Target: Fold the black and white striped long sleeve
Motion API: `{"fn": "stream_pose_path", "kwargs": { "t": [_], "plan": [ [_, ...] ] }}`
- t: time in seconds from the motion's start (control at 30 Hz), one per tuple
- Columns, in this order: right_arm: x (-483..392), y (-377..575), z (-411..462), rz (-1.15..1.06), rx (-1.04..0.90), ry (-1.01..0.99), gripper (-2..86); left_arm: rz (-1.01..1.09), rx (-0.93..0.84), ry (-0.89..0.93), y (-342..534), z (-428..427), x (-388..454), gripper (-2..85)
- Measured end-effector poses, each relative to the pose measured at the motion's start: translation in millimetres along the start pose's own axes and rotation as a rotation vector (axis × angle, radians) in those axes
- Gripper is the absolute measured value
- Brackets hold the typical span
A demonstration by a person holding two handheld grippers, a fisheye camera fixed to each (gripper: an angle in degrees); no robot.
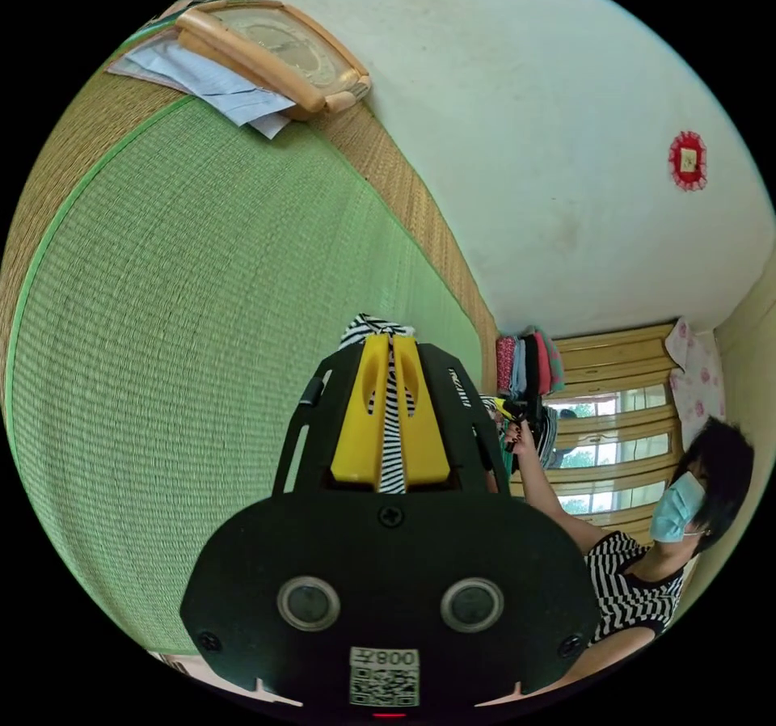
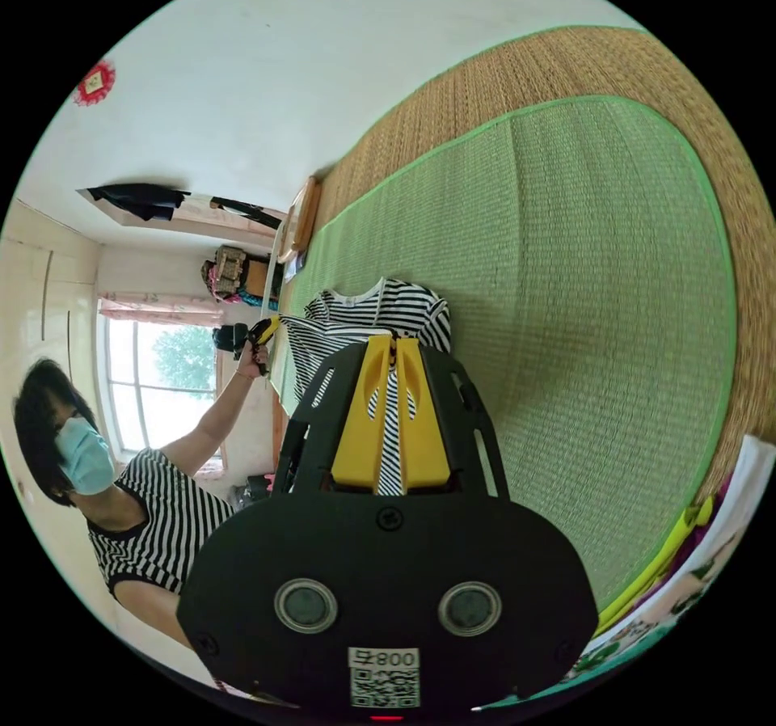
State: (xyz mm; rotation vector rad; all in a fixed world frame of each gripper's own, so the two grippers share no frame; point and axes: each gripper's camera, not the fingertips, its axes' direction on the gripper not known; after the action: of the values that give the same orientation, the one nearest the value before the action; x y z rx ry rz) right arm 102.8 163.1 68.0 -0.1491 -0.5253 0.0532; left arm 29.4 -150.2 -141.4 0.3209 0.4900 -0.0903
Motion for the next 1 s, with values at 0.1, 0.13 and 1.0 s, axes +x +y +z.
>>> {"fn": "stream_pose_path", "kwargs": {
  "t": [0.1, 0.13, 1.0],
  "plan": [
    [3.6, -28.1, 4.7, 0.034, -0.035, 0.001, 0.7, -0.019, -0.029, -0.035, -7.2, -3.4, 17.7, 1.1],
    [3.8, -32.7, 5.5, 0.038, -0.042, 0.0, 0.7, -0.023, -0.034, -0.038, -8.0, -4.4, 21.4, 1.1],
    [-265.4, -140.3, 67.9, -0.312, -0.062, 0.655, 0.0, 0.566, -0.355, -0.453, 57.9, -3.6, 325.9, 0.2]
  ]
}}
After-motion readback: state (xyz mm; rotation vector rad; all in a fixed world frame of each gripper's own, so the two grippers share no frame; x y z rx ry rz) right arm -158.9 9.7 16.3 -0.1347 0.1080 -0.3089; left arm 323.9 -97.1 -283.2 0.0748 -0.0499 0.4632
